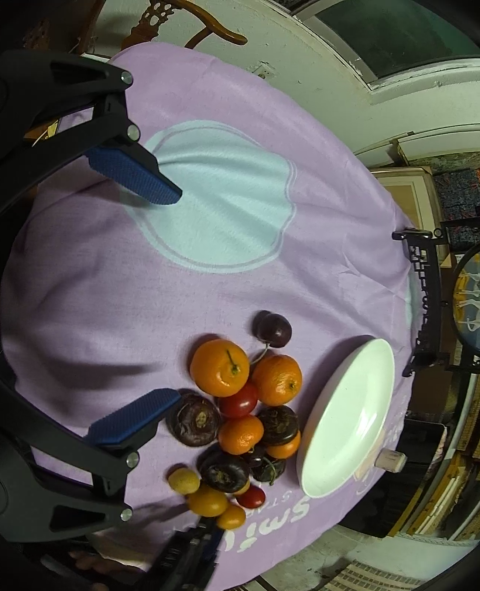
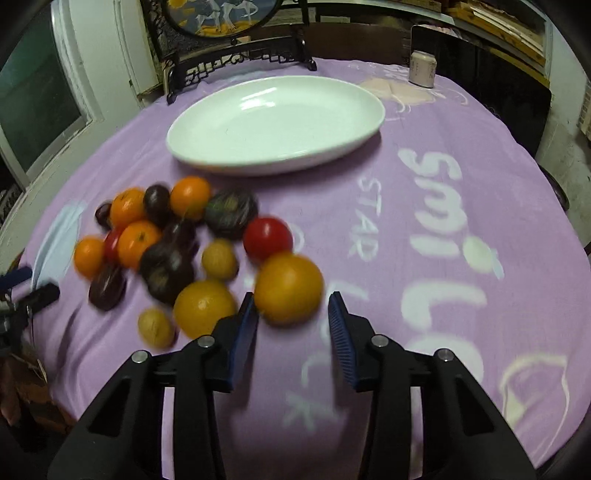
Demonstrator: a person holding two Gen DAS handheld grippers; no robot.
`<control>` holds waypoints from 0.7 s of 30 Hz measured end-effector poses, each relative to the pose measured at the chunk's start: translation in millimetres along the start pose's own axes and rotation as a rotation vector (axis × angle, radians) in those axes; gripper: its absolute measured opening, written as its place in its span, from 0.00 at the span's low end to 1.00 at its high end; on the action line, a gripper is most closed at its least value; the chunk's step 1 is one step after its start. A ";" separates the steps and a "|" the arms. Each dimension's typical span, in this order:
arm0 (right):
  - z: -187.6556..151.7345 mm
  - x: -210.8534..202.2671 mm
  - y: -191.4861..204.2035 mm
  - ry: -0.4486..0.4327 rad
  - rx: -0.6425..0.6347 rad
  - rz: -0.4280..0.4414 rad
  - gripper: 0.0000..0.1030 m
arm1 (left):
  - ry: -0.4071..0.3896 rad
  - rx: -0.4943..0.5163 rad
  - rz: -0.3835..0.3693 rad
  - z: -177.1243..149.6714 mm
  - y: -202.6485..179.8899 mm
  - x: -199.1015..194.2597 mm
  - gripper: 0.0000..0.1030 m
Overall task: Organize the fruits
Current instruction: 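Grasp a mandarin with the left tool while the right tool grasps an orange tomato, both onto plate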
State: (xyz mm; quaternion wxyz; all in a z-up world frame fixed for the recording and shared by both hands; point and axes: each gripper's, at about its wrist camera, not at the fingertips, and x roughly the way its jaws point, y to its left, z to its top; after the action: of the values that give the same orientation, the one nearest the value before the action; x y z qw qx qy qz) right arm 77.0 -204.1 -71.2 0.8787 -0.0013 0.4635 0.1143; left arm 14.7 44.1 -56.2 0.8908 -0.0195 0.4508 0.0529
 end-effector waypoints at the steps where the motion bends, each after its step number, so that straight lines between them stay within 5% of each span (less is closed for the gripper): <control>1: 3.6 3.3 -2.2 0.000 0.004 -0.001 0.39 | 0.010 -0.004 0.002 1.4 0.0 4.4 0.98; 8: -1.5 -2.3 -11.2 0.014 0.024 0.024 0.37 | 0.028 0.020 -0.052 14.5 -13.5 32.6 0.95; 10: -10.0 -11.8 -14.5 0.016 0.034 0.032 0.37 | 0.020 0.029 -0.076 19.0 -18.2 39.8 0.77; 12: -19.5 -19.5 -18.6 0.019 0.045 0.032 0.37 | 0.018 0.037 -0.100 22.6 -22.2 43.3 0.69; 13: -22.4 -21.1 -20.4 0.022 0.050 0.035 0.37 | 0.008 0.050 -0.118 23.8 -25.7 43.4 0.54; 15: -27.3 -23.0 -22.9 0.028 0.062 0.045 0.37 | 0.002 0.064 -0.142 24.8 -31.1 41.9 0.39; 21: -19.7 -27.1 -21.3 -0.003 0.063 0.074 0.37 | 0.002 0.038 -0.152 25.7 -26.6 31.9 0.39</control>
State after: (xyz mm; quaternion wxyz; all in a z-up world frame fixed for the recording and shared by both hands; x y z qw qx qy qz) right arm 50.5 -232.3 -62.6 0.8742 0.0436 0.4651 0.1321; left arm 57.0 22.2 -67.1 0.8920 -0.0368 0.4500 -0.0234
